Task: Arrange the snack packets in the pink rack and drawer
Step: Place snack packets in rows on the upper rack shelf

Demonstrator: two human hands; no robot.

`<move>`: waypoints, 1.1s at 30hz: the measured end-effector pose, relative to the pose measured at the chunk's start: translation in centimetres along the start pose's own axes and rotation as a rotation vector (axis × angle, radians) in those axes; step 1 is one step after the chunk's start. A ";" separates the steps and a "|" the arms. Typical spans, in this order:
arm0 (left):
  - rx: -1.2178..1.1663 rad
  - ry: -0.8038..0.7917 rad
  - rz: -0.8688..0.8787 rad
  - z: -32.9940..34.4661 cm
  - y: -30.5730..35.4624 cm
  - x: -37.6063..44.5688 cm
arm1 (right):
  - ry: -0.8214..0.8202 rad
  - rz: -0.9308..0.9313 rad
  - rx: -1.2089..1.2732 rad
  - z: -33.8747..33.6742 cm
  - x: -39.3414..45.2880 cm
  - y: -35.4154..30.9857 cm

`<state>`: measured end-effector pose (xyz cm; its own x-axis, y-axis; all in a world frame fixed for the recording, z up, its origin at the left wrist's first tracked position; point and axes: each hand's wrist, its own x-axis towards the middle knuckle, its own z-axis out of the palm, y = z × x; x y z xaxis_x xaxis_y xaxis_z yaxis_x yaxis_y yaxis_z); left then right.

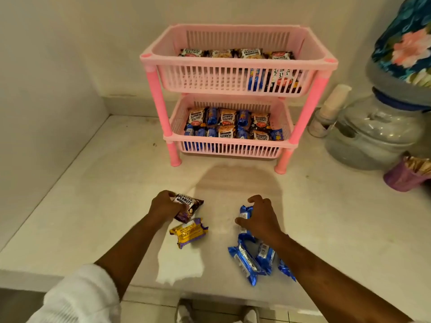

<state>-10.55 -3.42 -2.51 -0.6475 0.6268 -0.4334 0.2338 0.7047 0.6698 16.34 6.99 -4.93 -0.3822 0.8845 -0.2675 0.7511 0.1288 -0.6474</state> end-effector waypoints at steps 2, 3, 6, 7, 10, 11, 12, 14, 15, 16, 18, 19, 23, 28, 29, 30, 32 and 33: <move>-0.072 0.010 0.019 -0.8 0.2 0.4 | 0.047 0.059 0.114 -0.2 0.1 -0.3; -0.118 0.023 0.041 -1.2 0.4 0.5 | 0.070 0.082 0.190 -0.3 0.2 -0.6; -0.345 -0.042 0.065 -2.9 1.3 0.2 | 0.111 0.125 0.419 -0.8 0.4 -2.1; -0.477 -0.120 0.046 -3.4 1.8 -0.1 | 0.106 0.134 0.501 -1.0 0.4 -2.8; -0.825 -0.379 -0.025 -4.9 3.2 -0.9 | 0.063 0.113 0.797 -1.2 0.2 -6.0; -0.905 -0.453 -0.039 -5.3 3.6 -1.0 | 0.042 0.098 0.882 -1.3 0.1 -7.1; -0.965 -0.530 -0.051 -5.4 3.9 -1.3 | 0.018 0.087 0.944 -1.4 -0.1 -8.0; -1.005 -0.673 -0.043 -6.0 4.7 -2.0 | -0.001 0.073 1.011 -1.6 -0.3 -10.0; -0.999 -0.718 -0.027 -6.3 5.2 -2.4 | 0.001 0.067 1.033 -1.8 -0.3 -10.9; -1.003 -0.743 -0.008 -6.7 5.7 -2.8 | 0.009 0.062 1.055 -1.9 -0.3 -11.8; -1.079 -0.780 0.031 -7.3 6.9 -3.3 | 0.033 0.045 1.098 -2.3 -0.4 -13.4; -1.129 -0.810 0.057 -7.6 7.5 -3.5 | 0.044 0.027 1.121 -2.7 -0.5 -14.2; -1.102 -0.901 0.245 -9.4 10.3 -4.4 | 0.062 -0.103 1.197 -5.1 -1.5 -16.7; -1.070 -1.042 0.412 -10.9 14.8 -5.9 | 0.142 -0.242 1.173 -8.9 -2.0 -19.6; -1.089 -1.060 0.418 -11.3 15.9 -6.1 | 0.159 -0.274 1.172 -9.9 -1.9 -20.1; -1.105 -1.072 0.421 -11.7 17.1 -6.3 | 0.176 -0.301 1.160 -11.0 -1.9 -20.6; -1.069 -1.015 0.465 -13.0 19.4 -6.6 | 0.234 -0.325 1.124 -13.2 -1.8 -21.6; -1.012 -0.936 0.514 -13.6 20.6 -6.6 | 0.269 -0.330 1.107 -14.4 -1.7 -22.0</move>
<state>-11.38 2.41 22.33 0.1352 0.9907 0.0177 -0.5634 0.0622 0.8238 8.16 9.09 20.06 -0.2458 0.9640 0.1011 -0.2874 0.0272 -0.9574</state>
